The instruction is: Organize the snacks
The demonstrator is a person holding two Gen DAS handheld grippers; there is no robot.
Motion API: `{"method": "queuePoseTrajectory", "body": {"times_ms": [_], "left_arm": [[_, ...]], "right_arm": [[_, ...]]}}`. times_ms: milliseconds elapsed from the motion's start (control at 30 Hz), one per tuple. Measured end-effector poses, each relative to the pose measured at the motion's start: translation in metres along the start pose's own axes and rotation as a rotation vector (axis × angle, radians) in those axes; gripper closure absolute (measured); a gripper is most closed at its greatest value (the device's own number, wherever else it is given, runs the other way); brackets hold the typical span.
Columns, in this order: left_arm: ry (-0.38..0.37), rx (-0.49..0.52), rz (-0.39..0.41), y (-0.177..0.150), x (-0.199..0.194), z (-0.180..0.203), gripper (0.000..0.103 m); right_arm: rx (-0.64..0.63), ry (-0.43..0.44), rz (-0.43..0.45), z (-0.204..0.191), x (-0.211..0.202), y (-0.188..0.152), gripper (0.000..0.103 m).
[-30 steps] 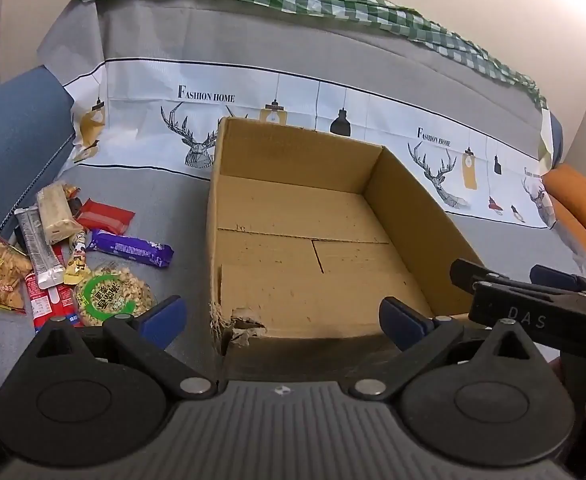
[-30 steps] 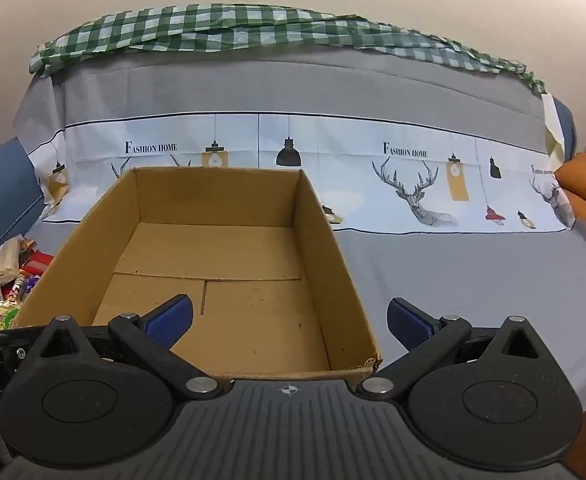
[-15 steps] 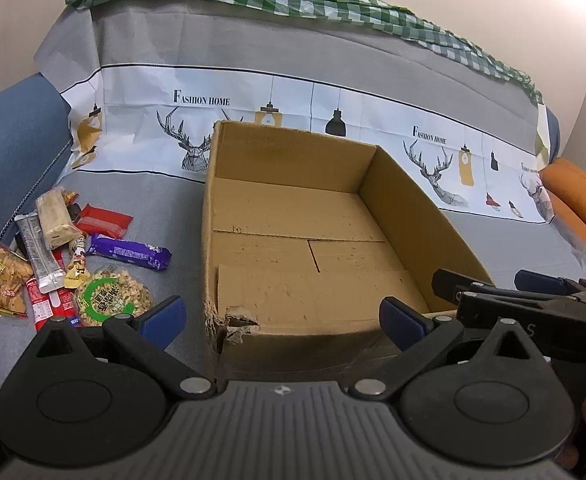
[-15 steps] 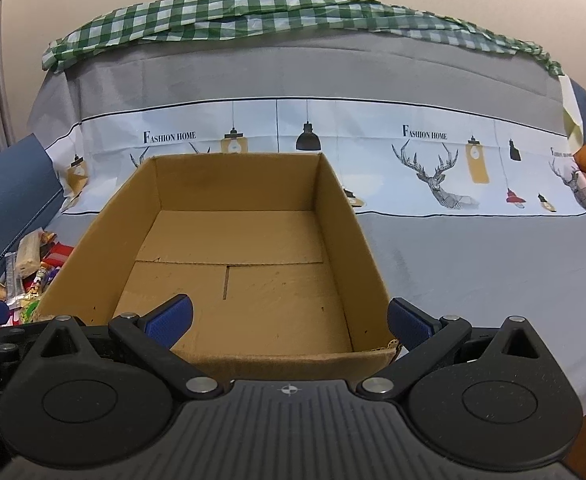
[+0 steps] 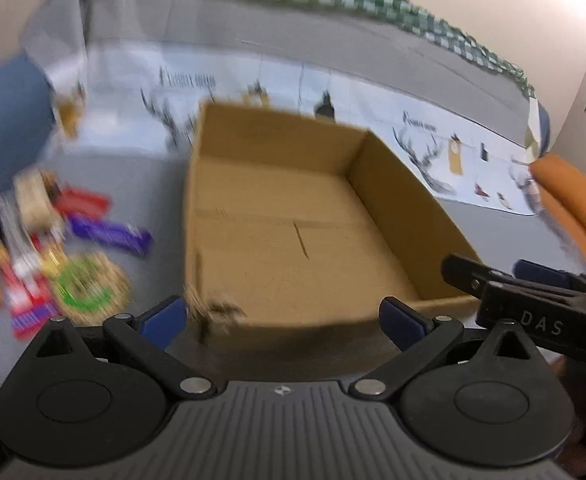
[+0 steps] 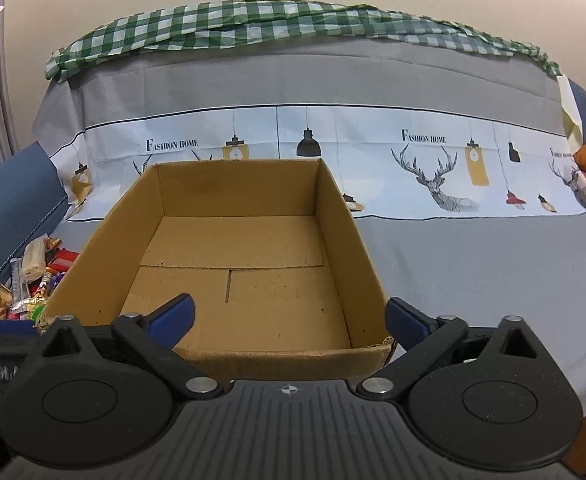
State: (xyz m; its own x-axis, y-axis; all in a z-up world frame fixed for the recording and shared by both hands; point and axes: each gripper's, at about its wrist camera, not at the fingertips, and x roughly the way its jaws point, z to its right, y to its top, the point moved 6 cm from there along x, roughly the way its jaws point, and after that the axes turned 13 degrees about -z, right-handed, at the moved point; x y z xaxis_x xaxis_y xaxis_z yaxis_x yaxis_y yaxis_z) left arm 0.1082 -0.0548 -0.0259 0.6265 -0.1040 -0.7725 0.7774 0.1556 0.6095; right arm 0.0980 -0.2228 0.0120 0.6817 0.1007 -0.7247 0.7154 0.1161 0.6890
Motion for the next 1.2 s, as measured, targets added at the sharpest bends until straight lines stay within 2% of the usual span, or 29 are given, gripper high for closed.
{"method": "queuePoseTrajectory", "body": {"times_ms": [67, 100, 167, 200, 267, 333, 367, 433, 500, 567, 667, 767, 967, 1133, 1167, 1200], "left_arm": [[0.057, -0.003, 0.042, 0.002, -0.005, -0.005, 0.000], [0.040, -0.012, 0.038, 0.001, -0.004, -0.006, 0.000], [-0.084, 0.008, -0.021, -0.002, 0.001, 0.002, 0.000], [-0.081, 0.027, -0.014, -0.002, -0.001, 0.007, 0.001], [-0.036, 0.070, 0.063, 0.001, -0.012, 0.010, 0.001], [0.014, 0.049, 0.078, 0.002, -0.013, 0.004, 0.000], [0.006, 0.028, 0.053, 0.001, -0.009, 0.001, 0.000], [-0.097, 0.016, -0.016, -0.002, -0.001, 0.003, 0.000], [-0.107, 0.046, 0.029, -0.001, -0.010, 0.008, 0.001], [-0.055, 0.069, 0.081, 0.000, -0.019, 0.007, 0.001], [-0.041, 0.019, 0.086, 0.001, -0.024, -0.006, 0.001], [-0.038, 0.004, 0.156, 0.000, -0.044, -0.016, 0.001], [-0.056, 0.137, 0.259, 0.013, -0.085, -0.023, 0.005], [-0.158, 0.270, 0.200, 0.033, -0.093, -0.040, 0.005], [-0.162, 0.287, 0.196, 0.035, -0.093, -0.046, 0.007], [-0.162, 0.307, 0.194, 0.037, -0.093, -0.053, 0.014]], "right_arm": [[-0.002, -0.002, 0.003, 0.000, 0.000, 0.000, 0.009], [-0.002, -0.003, 0.003, 0.000, -0.001, 0.000, 0.009], [-0.002, -0.001, 0.006, -0.001, -0.001, 0.000, 0.009], [-0.004, -0.001, 0.009, -0.002, -0.001, 0.001, 0.009], [-0.006, -0.005, 0.010, -0.003, -0.001, 0.001, 0.009], [-0.005, -0.007, 0.014, -0.004, 0.000, 0.001, 0.010], [-0.006, -0.010, 0.014, -0.005, 0.001, 0.001, 0.010], [-0.016, -0.016, 0.015, -0.008, 0.001, 0.001, 0.011], [-0.030, -0.024, 0.015, -0.010, 0.002, 0.000, 0.013], [-0.035, -0.029, 0.021, -0.012, 0.002, 0.000, 0.016], [-0.031, -0.025, 0.035, -0.015, 0.000, 0.001, 0.020], [-0.014, -0.018, 0.039, -0.018, 0.000, 0.003, 0.035], [0.051, 0.081, 0.073, -0.034, -0.006, 0.012, 0.038], [0.037, 0.124, 0.132, -0.061, -0.014, 0.021, 0.036], [0.029, 0.138, 0.139, -0.069, -0.015, 0.023, 0.036], [0.020, 0.156, 0.144, -0.077, -0.016, 0.024, 0.036]]}}
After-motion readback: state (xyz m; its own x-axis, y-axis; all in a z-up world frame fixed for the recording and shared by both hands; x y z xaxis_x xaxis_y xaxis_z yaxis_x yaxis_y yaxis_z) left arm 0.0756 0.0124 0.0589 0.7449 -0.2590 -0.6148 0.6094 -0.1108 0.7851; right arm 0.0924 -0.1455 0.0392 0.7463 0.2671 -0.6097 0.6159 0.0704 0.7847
